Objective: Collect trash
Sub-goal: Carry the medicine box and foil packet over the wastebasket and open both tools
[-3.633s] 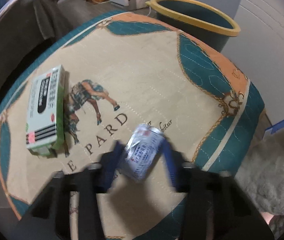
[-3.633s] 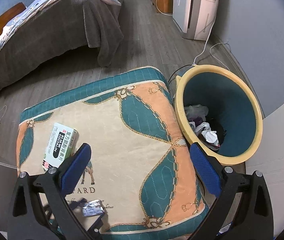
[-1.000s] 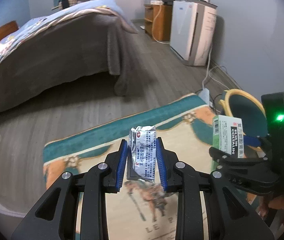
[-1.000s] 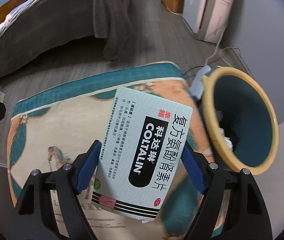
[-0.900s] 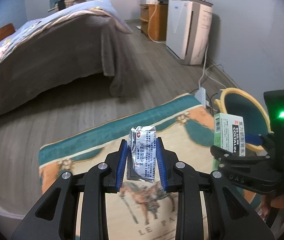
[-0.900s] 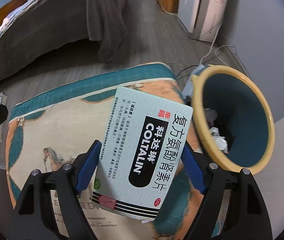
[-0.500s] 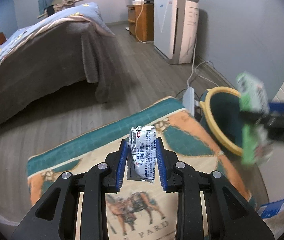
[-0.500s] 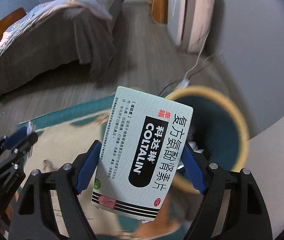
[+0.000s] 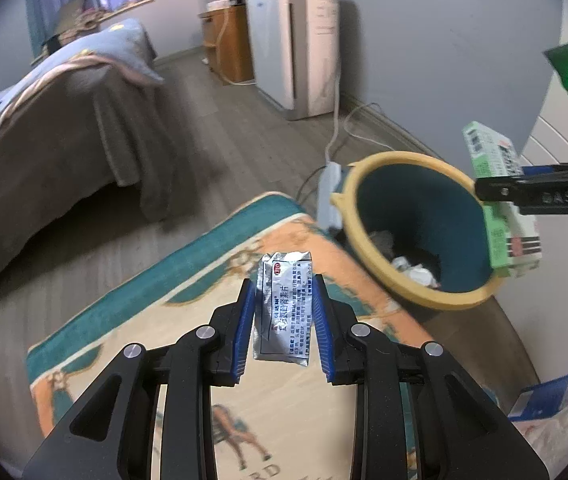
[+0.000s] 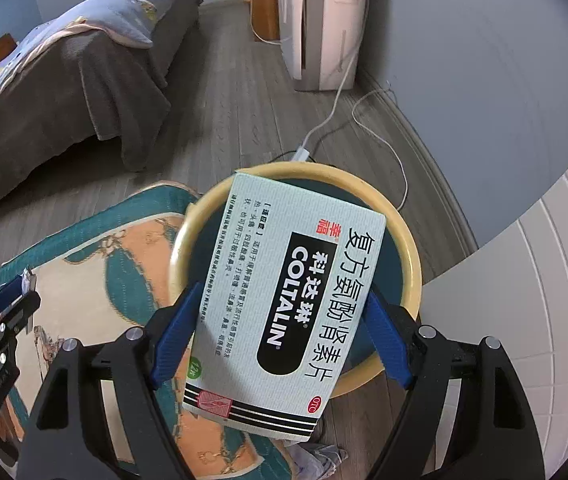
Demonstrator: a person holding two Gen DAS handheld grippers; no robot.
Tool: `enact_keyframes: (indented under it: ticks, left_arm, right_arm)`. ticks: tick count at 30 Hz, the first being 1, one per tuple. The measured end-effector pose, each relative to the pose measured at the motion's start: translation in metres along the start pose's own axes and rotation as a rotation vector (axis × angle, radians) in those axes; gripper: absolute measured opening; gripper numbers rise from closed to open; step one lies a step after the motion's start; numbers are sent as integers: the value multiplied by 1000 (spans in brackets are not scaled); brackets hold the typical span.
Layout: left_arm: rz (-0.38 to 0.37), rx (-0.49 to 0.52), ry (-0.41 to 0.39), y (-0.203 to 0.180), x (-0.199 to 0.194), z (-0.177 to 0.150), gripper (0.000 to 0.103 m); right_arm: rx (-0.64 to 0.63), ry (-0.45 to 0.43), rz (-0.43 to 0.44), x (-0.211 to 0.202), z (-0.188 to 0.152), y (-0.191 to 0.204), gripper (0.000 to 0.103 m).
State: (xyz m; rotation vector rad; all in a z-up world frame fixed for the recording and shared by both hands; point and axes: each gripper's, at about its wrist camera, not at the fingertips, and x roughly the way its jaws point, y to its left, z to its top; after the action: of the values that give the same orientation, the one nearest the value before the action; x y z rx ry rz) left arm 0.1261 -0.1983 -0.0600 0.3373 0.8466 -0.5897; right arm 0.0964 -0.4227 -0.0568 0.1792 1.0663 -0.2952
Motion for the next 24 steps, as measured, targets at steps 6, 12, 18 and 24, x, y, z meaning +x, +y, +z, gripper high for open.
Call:
enact_keyframes:
  ticks: [6,12,18,24]
  left_arm:
    - [-38,55,12,-30,13,3,30]
    - [-91,75,20,-52,23,5,30]
    - [-151,108,13,-85,36,10,30]
    - [-189,169,43,-121,65,19,30]
  right_arm:
    - [-8,31,-32,17,2,-19,77]
    - [21,68,-37,32,3,-39,77]
    - [51,73,-45,35,3,-54,77]
    - [104,90,-51,44,1,-69,77]
